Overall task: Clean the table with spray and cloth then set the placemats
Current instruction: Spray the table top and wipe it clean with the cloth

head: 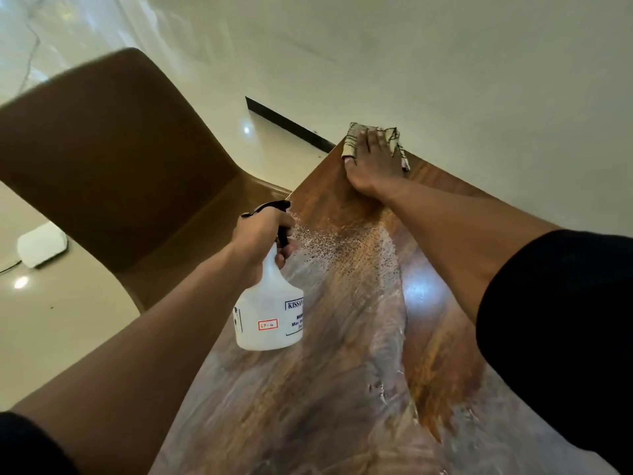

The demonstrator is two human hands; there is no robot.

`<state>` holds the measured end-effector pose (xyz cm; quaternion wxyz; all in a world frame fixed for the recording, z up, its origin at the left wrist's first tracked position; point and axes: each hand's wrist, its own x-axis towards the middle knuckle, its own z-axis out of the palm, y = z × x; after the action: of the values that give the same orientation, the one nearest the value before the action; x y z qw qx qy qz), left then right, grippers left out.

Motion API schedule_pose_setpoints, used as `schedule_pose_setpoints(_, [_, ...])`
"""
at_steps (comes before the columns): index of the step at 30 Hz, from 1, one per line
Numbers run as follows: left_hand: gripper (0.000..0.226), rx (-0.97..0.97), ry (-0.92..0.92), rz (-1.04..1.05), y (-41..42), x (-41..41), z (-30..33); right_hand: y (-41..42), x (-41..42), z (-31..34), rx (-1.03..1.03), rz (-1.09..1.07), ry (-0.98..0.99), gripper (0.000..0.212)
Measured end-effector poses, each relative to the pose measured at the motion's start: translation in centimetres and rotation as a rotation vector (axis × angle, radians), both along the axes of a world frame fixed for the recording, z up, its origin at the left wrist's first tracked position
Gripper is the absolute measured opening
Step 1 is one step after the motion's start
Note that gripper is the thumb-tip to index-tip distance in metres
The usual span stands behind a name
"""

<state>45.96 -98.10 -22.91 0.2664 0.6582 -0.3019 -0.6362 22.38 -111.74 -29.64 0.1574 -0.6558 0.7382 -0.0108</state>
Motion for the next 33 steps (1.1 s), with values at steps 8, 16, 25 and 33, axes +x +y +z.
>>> schedule_pose_setpoints(8, [0.018, 0.019, -0.019, 0.141, 1.7, 2.3, 1.4, 9.7, 5.8, 0.3, -0.039, 0.409, -0.002, 0.068])
schedule_pose_setpoints(16, [0.008, 0.065, -0.078, 0.113, 6.5, 4.6, 2.7, 11.9, 1.9, 0.9, 0.023, 0.239, -0.019, 0.067])
schedule_pose_setpoints(25, [0.004, 0.061, -0.169, 0.162, 11.3, 5.2, 1.3, 17.8, 10.8, 0.8, -0.001, 0.455, -0.024, 0.066])
schedule_pose_setpoints(33, [0.008, 0.044, -0.164, 0.28, 12.7, 8.1, 0.6, 13.5, 6.1, 0.4, -0.077, 0.346, -0.007, 0.071])
